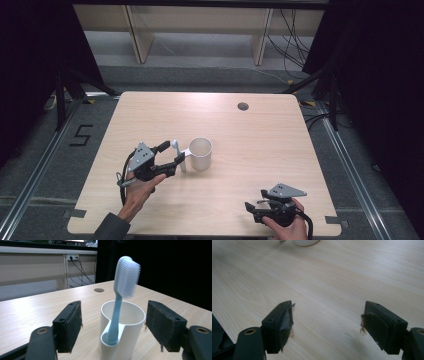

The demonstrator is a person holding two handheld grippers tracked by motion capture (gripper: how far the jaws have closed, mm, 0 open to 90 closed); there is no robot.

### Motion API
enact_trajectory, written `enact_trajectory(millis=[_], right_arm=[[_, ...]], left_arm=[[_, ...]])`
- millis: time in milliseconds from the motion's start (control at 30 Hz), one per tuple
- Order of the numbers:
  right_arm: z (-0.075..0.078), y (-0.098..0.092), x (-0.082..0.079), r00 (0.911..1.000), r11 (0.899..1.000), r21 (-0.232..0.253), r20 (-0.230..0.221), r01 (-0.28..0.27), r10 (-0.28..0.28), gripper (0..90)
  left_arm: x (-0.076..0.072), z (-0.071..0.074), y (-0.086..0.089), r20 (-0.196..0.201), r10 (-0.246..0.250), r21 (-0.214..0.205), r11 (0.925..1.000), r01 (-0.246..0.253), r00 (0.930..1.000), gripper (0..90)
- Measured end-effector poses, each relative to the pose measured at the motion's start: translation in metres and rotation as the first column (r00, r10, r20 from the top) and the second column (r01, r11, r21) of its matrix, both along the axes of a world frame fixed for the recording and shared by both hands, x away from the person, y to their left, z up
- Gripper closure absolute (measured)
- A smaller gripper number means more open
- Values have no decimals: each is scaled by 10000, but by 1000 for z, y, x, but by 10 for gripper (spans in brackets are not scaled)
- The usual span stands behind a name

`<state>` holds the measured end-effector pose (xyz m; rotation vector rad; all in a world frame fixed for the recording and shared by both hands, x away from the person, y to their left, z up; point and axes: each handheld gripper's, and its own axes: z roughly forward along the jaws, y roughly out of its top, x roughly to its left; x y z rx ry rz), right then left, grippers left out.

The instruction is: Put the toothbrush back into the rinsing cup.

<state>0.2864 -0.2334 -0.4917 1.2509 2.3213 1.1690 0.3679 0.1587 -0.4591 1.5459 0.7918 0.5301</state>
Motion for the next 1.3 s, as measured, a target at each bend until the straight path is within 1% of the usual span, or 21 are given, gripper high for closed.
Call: enact_trajectory(millis=[67,100,133,167,267,300,333,367,400,500,533,600,667,800,833,867,933,1033,1200,1233,1300], right_arm=[[0,0,0,10000,10000,-5,-10,4,-4,250],[0,0,0,10000,10000,87,-61,-25,26,249],[0,1,0,10000,9999,103,-74,-24,25,250],[0,0,0,10000,10000,-9,10,-3,3,250],[0,0,0,10000,10000,-3,6,-2,2,250],[0,1,-1,9998,9998,154,-191,85,-82,250],[0,2,-1,9997,9997,236,-215,79,-74,250],[0,1,-1,9999,9998,184,-155,59,-56,250],[0,0,0,10000,10000,16,45,-5,5,249],[0,0,0,10000,10000,-10,79,-12,12,250],[0,0,0,10000,10000,-8,61,-5,5,249],[0,0,0,10000,10000,0,71,-3,3,250],[0,0,0,10000,10000,-3,71,2,-2,250],[0,0,0,10000,10000,-5,71,5,-5,250],[0,0,0,10000,10000,-12,75,6,-6,250],[0,0,0,10000,10000,22,4,8,-8,250],[0,0,0,10000,10000,-17,54,-13,13,250],[0,0,0,10000,10000,-2,34,-15,15,250],[-1,0,0,10000,10000,40,32,-16,16,250],[0,1,-1,9998,9998,208,-189,75,-71,250],[0,0,0,10000,10000,-1,26,-20,20,250]], left_arm=[[-2,1,1,-92,9,56,10000,-9,10000,272],[-2,1,1,-24,-90,-12,10000,90,10000,271],[-4,2,2,-137,-50,138,9999,52,9999,268],[-4,2,2,-160,-77,132,9999,79,9998,265],[-6,2,3,-272,-158,210,9996,164,9995,263],[-6,2,3,-336,-169,233,9996,177,9993,262],[-7,2,4,-389,-175,268,9995,185,9991,260],[-8,2,4,-425,-187,225,9996,197,9989,258],[-9,2,4,-441,-204,193,9996,212,9988,256],[-11,3,6,-514,-239,260,9993,253,9984,255],[-10,3,7,-484,-333,186,9992,342,9983,252],[-12,4,8,-592,-266,370,9989,289,9979,251],[-13,4,9,-586,-383,294,9988,401,9975,250],[-17,5,11,-745,-406,420,9982,438,9964,245],[-19,5,12,-745,-430,485,9977,467,9963,243],[-19,5,12,-664,-517,403,9977,544,9965,243],[-21,6,13,-725,-447,576,9971,489,9964,243],[-24,6,15,-736,-465,529,9973,504,9962,243],[-27,6,16,-839,-527,631,9963,581,9951,240],[-28,6,17,-845,-542,649,9961,597,9950,240],[-28,5,17,-843,-641,543,9961,689,9944,238]])
